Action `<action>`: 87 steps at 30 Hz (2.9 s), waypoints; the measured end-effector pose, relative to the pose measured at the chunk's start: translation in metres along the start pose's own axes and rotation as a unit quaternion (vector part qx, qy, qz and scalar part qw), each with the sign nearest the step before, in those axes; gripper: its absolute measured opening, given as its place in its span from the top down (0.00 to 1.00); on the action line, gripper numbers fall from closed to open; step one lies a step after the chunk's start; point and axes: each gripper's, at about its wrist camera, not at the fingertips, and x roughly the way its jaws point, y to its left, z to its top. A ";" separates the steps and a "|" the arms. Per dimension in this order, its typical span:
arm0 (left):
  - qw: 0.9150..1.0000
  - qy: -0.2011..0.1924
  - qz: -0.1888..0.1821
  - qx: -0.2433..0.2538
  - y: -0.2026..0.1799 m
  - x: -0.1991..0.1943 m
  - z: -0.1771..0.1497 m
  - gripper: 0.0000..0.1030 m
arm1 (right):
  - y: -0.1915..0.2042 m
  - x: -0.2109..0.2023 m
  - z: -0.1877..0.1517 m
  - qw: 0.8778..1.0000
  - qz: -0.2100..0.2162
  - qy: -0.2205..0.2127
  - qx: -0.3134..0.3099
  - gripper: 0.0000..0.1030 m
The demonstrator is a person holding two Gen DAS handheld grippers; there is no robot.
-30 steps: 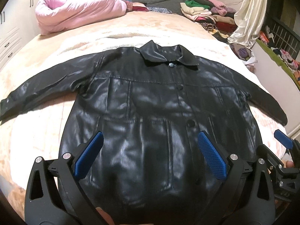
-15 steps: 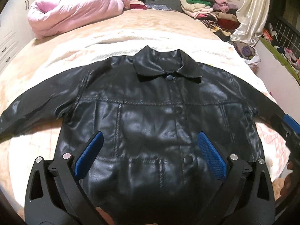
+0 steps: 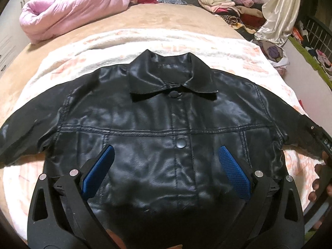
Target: Fold large clothes
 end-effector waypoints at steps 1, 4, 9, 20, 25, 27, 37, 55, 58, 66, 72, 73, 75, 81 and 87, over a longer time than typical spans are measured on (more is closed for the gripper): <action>1.000 0.001 0.000 0.002 -0.003 0.002 0.001 0.09 | -0.010 0.003 0.002 1.000 -0.005 -0.001 0.012 0.04; 1.000 0.005 -0.009 0.003 -0.013 0.012 0.003 0.09 | -0.032 0.006 0.005 0.999 -0.020 -0.010 0.037 0.04; 1.000 0.014 -0.016 0.012 -0.034 0.027 0.007 0.09 | -0.058 0.008 0.010 0.996 -0.075 -0.037 0.038 0.04; 0.999 0.023 -0.030 0.020 -0.074 0.056 0.015 0.09 | -0.146 0.015 0.011 0.980 -0.118 -0.032 0.159 0.04; 0.999 0.023 -0.027 0.023 -0.082 0.063 0.019 0.09 | -0.182 0.022 0.004 0.967 -0.123 -0.018 0.221 0.04; 0.999 0.026 -0.025 0.024 -0.085 0.068 0.020 0.09 | -0.196 0.025 0.000 0.959 -0.121 -0.011 0.256 0.04; 0.999 0.031 -0.030 0.032 -0.098 0.080 0.032 0.09 | -0.247 0.031 -0.017 0.923 -0.145 0.001 0.358 0.04; 0.998 0.030 -0.049 0.036 -0.084 0.062 0.039 0.09 | -0.288 0.057 -0.029 0.870 0.010 -0.066 0.489 0.79; 0.998 0.025 -0.049 0.029 -0.078 0.057 0.042 0.09 | -0.283 0.045 -0.017 0.880 0.042 -0.100 0.463 0.89; 0.998 0.010 -0.055 0.004 -0.045 0.038 0.052 0.09 | -0.223 -0.004 0.030 0.913 0.154 -0.184 0.328 0.90; 0.998 -0.003 -0.062 -0.014 -0.015 0.021 0.061 0.09 | -0.150 -0.032 0.060 0.939 0.205 -0.191 0.201 0.90; 0.998 -0.005 -0.063 -0.016 -0.011 0.019 0.062 0.09 | -0.141 -0.034 0.063 0.940 0.210 -0.190 0.188 0.90; 0.997 -0.008 -0.073 -0.026 0.001 0.014 0.065 0.09 | -0.120 -0.039 0.068 0.944 0.221 -0.189 0.156 0.90; 0.994 -0.026 -0.092 -0.053 0.034 -0.001 0.068 0.09 | -0.058 -0.056 0.073 0.953 0.231 -0.191 0.045 0.90; 0.989 -0.025 -0.125 -0.077 0.065 -0.008 0.063 0.09 | 0.002 -0.058 0.068 0.953 0.241 -0.173 -0.054 0.91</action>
